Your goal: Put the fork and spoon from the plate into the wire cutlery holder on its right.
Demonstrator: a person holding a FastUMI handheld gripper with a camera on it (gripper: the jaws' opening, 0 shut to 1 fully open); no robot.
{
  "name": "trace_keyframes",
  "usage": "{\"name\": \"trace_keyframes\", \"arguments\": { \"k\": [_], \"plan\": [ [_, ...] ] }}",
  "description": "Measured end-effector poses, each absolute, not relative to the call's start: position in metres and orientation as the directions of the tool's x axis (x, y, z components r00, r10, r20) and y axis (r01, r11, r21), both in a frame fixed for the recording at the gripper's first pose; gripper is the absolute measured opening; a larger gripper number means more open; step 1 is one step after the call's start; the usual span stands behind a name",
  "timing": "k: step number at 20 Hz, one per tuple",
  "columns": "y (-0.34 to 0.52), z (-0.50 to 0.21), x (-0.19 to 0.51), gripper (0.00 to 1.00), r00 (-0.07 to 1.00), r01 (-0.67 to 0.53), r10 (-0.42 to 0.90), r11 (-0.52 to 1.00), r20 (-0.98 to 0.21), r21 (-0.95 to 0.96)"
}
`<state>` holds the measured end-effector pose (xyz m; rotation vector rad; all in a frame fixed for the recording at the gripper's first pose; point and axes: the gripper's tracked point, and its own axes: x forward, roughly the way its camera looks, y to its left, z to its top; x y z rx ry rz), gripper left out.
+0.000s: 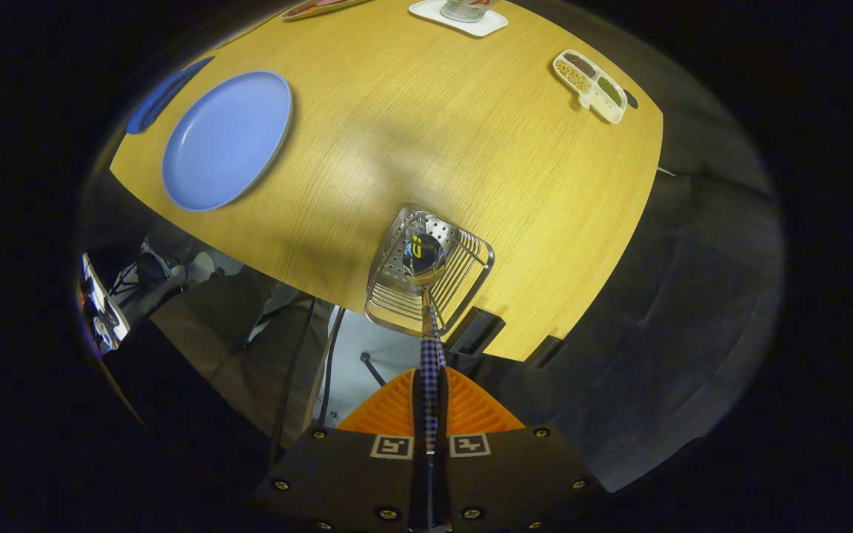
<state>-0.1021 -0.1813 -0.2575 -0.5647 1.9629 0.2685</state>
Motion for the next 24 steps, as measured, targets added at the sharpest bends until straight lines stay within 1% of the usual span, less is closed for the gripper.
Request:
{"name": "trace_keyframes", "arguments": {
  "k": [3,7,9,13,14,15,16,18,19,20,24],
  "plan": [
    [-0.18,-0.268,-0.101,0.03,-0.375,-0.505,-0.261,0.862,-0.889,-0.041],
    [-0.178,-0.278,-0.095,0.04,-0.366,-0.509,-0.254,0.86,-0.895,-0.036],
    [-0.176,-0.278,-0.093,0.1,-0.368,-0.508,-0.25,0.861,-0.896,-0.031],
    [-0.175,-0.272,-0.087,0.14,-0.348,-0.505,-0.238,0.863,-0.907,-0.032],
    [-0.178,-0.27,-0.088,0.21,-0.339,-0.499,-0.23,0.866,-0.912,-0.033],
    [-0.178,-0.265,-0.084,0.35,-0.323,-0.493,-0.227,0.869,-0.919,-0.042],
    [-0.179,-0.261,-0.084,0.45,-0.306,-0.487,-0.222,0.872,-0.926,-0.048],
    [-0.179,-0.25,-0.081,0.92,-0.264,-0.472,-0.211,0.879,-0.941,-0.064],
    [-0.176,-0.245,-0.079,1.0,-0.239,-0.46,-0.2,0.885,-0.95,-0.071],
    [-0.174,-0.238,-0.077,0.98,-0.216,-0.446,-0.192,0.891,-0.957,-0.078],
    [-0.151,-0.222,-0.074,0.97,-0.106,-0.389,-0.122,0.918,-0.987,-0.072]
  ]
}}
